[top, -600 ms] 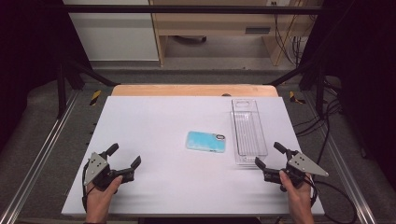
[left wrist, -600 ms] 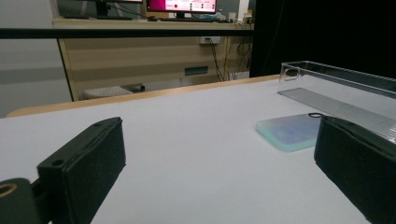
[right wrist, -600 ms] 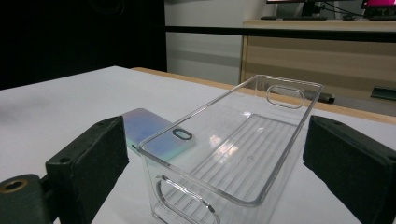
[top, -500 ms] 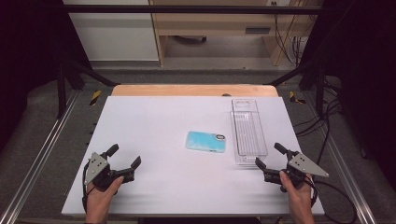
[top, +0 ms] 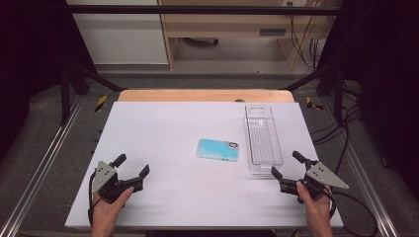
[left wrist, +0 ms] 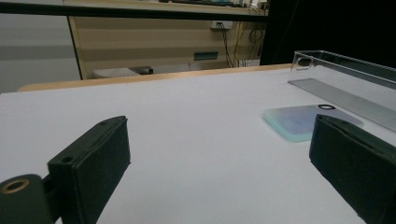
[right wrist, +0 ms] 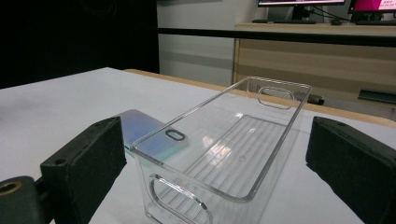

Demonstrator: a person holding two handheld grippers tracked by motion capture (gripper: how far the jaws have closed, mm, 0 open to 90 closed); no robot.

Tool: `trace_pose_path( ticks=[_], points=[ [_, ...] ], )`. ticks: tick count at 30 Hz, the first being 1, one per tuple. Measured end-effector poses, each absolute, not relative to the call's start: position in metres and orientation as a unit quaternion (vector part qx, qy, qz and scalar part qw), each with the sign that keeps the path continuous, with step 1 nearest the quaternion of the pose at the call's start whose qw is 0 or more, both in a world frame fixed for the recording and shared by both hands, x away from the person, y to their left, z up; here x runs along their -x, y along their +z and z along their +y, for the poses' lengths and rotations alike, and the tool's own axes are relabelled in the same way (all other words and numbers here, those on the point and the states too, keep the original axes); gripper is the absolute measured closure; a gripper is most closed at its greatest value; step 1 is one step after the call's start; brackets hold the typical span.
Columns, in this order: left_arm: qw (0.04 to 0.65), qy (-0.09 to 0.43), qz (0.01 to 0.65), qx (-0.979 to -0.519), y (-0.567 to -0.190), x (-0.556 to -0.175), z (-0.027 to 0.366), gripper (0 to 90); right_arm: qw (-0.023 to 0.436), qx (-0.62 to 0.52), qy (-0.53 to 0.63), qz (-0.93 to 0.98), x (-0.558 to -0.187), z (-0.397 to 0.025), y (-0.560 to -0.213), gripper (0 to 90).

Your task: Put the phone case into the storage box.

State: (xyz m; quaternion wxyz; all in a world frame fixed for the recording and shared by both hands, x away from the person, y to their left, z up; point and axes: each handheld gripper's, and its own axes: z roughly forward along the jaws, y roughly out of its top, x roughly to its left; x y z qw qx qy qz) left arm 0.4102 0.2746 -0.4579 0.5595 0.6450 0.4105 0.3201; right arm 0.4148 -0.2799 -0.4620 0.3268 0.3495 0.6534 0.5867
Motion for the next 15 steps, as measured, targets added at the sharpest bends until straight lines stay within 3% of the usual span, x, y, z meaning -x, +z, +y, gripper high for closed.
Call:
trace_pose_path(
  ticks=[15],
  points=[
    [0.565,0.288,0.408,-0.657,-0.444,-0.422,0.247,3.9,0.326,-0.353,0.584,0.655,-0.417,-0.278,-0.462,4.1]
  ],
)
